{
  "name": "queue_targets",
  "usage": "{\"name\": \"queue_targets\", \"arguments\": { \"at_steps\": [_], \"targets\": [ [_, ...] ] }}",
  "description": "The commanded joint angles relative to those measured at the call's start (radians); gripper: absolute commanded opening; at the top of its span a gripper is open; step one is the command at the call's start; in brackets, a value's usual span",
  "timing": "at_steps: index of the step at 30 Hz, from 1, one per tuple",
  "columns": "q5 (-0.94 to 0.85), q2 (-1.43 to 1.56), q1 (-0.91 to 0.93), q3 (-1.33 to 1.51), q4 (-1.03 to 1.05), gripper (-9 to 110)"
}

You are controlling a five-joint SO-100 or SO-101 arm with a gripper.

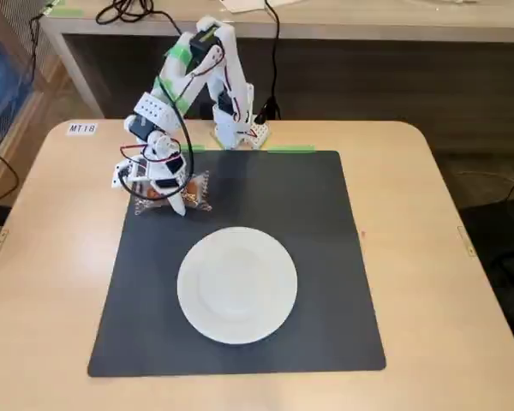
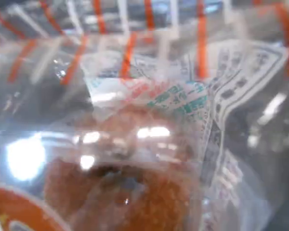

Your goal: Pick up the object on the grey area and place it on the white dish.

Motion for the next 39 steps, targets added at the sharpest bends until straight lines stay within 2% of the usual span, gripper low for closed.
{"name": "queue_targets", "arguments": {
  "at_steps": [1,7,15,24,30,33,39],
  "targets": [
    [0.017,0.025,0.046,0.014,0.006,19],
    [0.034,0.055,0.061,0.014,0.006,17],
    [0.137,0.186,-0.017,0.000,-0.018,14],
    [0.307,0.255,-0.232,-0.121,-0.066,11],
    [0.440,0.249,-0.436,-0.147,-0.276,10],
    [0.494,0.201,-0.522,-0.170,-0.360,11],
    [0.512,0.018,-0.653,-0.336,-0.360,11]
  ]
}}
